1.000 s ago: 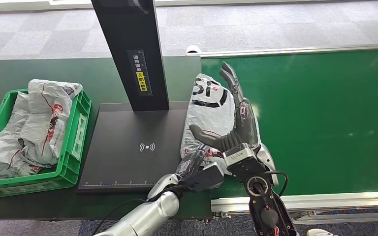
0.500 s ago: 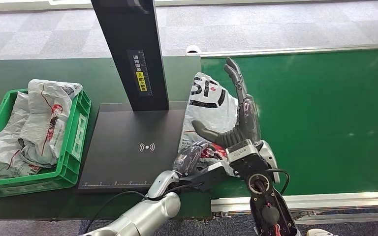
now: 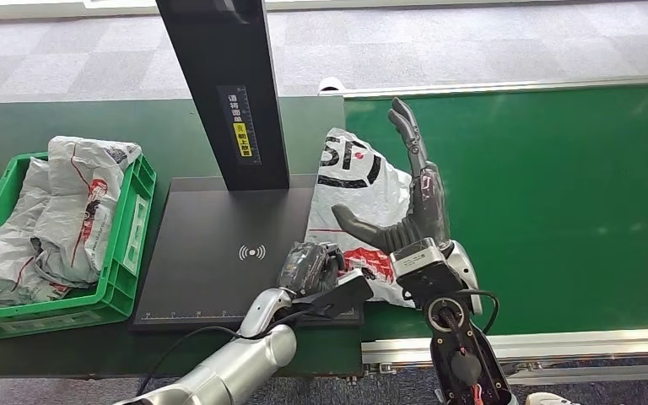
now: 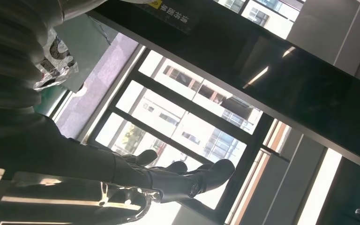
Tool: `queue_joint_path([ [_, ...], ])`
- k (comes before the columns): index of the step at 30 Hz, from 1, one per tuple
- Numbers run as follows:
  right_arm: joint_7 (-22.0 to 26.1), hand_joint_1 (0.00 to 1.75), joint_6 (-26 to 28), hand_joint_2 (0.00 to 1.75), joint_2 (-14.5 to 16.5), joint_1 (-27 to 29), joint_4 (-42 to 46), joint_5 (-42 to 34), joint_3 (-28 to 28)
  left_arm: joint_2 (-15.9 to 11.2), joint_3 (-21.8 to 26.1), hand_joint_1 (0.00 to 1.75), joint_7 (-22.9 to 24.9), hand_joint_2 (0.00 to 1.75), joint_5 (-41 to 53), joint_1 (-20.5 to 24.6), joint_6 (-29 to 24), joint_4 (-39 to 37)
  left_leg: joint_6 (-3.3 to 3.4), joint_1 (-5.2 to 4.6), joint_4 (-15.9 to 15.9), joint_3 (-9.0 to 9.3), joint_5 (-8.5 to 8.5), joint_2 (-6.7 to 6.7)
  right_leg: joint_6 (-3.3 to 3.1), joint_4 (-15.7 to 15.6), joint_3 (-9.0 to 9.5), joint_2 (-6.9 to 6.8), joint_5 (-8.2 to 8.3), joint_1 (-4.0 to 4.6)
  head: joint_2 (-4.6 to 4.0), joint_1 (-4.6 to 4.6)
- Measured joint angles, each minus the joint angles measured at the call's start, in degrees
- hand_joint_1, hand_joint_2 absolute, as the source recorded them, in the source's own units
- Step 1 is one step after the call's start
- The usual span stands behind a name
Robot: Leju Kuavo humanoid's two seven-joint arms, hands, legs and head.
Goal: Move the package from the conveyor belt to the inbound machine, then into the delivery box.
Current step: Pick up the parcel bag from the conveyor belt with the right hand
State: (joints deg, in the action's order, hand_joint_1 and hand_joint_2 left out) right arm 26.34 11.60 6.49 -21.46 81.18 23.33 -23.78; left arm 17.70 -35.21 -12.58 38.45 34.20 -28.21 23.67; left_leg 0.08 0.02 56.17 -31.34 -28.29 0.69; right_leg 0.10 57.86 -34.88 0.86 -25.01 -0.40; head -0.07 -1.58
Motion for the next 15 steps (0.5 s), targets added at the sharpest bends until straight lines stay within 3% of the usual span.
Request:
queue_joint_path([
  [8,-2.4,0.0,0.6,1.75,-0.4,-0.5,-0.1,1.3,0.6,-1.2,5.1,1.75,-5.3,1.75,-4.2,-0.5,-2.1,0.7,0.0,0.0,0.0,0.0,0.0,0.0,0.0,0.0,-0.01,0.0,0.0,0.0,0.0,-0.01],
  [15,-6.9,0.0,3.8,1.75,-2.3,0.4,-2.2,8.2,7.1,-3.7,12.9,1.75,-11.5,1.75,-10.2,-4.4,-3.1,9.1,0.0,0.0,0.0,0.0,0.0,0.0,0.0,0.0,-0.01,0.0,0.0,0.0,0.0,0.0],
])
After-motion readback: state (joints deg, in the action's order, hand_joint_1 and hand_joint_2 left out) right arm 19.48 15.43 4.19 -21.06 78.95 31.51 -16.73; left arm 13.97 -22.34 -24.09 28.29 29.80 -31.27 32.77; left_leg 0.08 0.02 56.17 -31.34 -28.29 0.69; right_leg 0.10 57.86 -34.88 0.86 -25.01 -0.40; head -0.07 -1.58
